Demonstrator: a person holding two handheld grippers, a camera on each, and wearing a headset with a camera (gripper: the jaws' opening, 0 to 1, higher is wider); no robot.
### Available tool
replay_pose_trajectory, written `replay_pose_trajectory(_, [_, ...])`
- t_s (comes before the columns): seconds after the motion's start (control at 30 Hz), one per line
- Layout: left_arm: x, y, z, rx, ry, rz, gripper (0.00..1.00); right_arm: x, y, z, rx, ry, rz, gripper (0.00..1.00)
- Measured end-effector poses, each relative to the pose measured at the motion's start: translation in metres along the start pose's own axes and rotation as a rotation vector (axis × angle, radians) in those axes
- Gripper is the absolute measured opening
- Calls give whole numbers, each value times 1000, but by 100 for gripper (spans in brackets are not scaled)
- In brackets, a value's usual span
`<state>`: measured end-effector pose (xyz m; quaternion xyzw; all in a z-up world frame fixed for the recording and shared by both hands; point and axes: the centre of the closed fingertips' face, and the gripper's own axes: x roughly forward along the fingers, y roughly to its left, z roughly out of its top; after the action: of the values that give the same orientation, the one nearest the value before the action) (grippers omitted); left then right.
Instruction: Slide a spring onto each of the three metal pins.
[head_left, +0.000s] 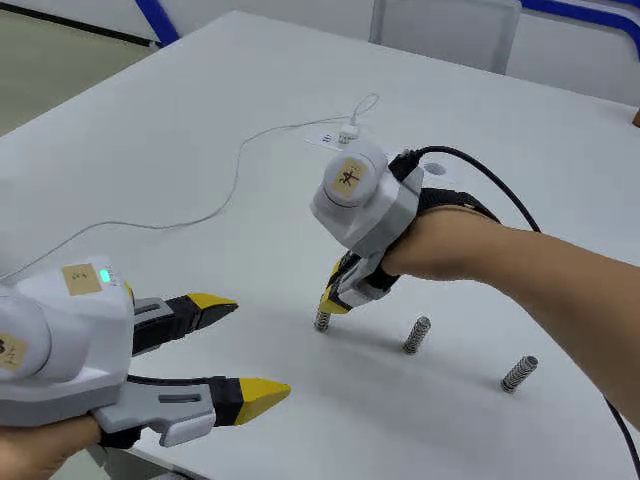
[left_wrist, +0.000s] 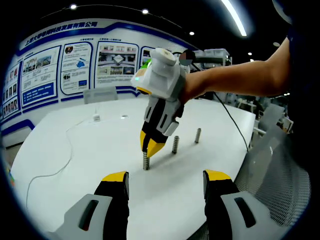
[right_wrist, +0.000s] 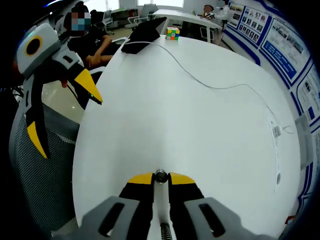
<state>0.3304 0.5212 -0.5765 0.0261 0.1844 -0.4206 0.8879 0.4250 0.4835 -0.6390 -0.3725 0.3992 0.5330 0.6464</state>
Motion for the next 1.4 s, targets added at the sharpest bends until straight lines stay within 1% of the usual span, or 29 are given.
replay_pose_trajectory(0.17, [-1, 1, -1, -2, 2, 2, 62, 4, 1, -1, -1, 6, 1, 12])
replay_pose_trajectory(0.47, [1, 1, -1, -3, 2, 0, 62, 7, 2, -3, 3, 1, 7, 13])
replay_pose_trajectory(0.73, [2, 1, -1, -1, 4, -2, 62, 7, 4, -6, 5, -4, 9, 17])
replay_pose_trajectory(0.87, [2, 1, -1, 1, 7, -4, 62, 5, 4, -8, 4, -10, 2, 21])
replay_pose_trajectory(0.97, [3, 0, -1, 4, 8, -8, 62, 3, 4, -11, 8, -14, 2, 23])
replay_pose_trajectory(1.2, [6, -1, 3, 10, 5, -14, 62, -3, 1, -20, 20, -23, -17, 28])
replay_pose_trajectory(1.4, [8, -1, 3, 13, 7, -20, 62, -8, -3, -30, 41, -31, -34, 30])
